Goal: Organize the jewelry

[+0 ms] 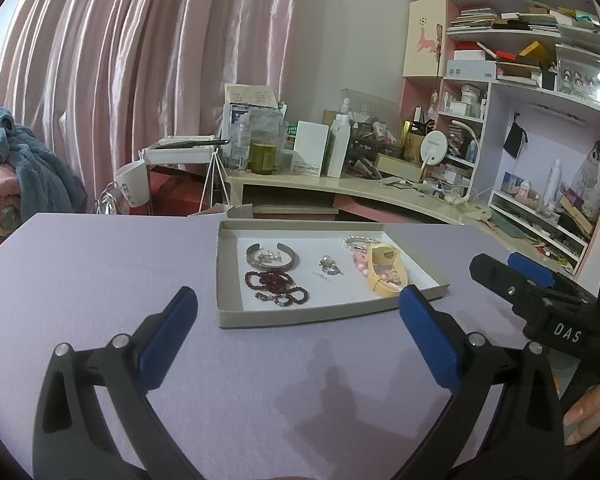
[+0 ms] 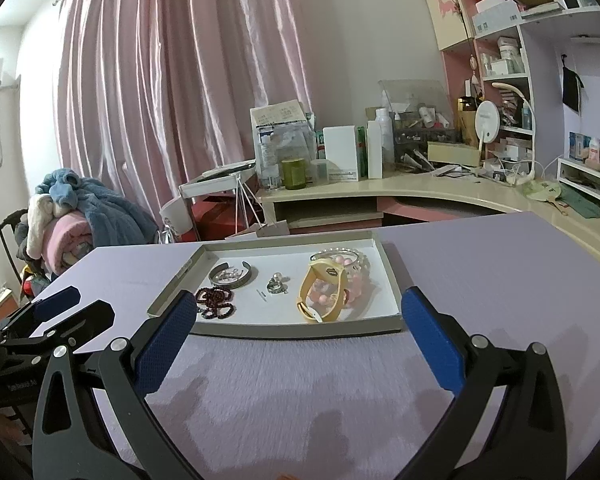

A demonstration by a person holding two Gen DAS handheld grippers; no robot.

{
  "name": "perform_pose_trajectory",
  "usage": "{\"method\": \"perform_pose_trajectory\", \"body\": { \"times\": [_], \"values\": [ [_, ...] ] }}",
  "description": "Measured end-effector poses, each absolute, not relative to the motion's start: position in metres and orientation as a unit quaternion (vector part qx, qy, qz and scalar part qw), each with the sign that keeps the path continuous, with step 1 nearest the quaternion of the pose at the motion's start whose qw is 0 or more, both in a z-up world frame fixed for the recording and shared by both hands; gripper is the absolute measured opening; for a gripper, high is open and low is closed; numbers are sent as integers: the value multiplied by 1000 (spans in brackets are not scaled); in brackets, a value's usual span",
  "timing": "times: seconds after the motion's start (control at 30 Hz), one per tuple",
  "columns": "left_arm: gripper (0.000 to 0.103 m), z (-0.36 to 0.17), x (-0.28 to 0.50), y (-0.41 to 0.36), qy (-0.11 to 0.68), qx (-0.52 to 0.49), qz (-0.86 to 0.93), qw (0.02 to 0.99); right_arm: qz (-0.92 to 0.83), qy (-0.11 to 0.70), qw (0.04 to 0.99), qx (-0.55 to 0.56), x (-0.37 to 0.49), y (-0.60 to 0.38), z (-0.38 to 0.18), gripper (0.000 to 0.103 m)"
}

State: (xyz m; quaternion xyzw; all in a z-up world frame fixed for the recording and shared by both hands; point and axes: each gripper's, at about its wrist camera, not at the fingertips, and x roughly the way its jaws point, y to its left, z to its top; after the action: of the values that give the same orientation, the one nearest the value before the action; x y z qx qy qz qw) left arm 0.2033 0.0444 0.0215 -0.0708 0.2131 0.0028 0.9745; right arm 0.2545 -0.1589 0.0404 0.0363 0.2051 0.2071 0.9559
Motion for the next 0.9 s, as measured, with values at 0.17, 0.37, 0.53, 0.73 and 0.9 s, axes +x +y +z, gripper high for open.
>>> {"method": "perform_pose_trajectory", "body": {
  "times": [0.17,0.37,0.53,0.73,0.9],
  "values": [
    [101,26,204,43,211,-72,-1,975,209,203,956,35,254,-159,40,102],
    [101,28,204,42,211,-73,-2,975,210,203,956,34,253,-158,40,102],
    [101,28,204,41,210,-72,-1,975,211,202,956,32,252,-157,42,102],
    [101,29,204,41,212,-73,-1,975,212,202,956,32,252,-157,42,102],
    [101,29,204,40,212,-73,-1,975,212,202,956,32,251,-157,43,102]
  ]
}}
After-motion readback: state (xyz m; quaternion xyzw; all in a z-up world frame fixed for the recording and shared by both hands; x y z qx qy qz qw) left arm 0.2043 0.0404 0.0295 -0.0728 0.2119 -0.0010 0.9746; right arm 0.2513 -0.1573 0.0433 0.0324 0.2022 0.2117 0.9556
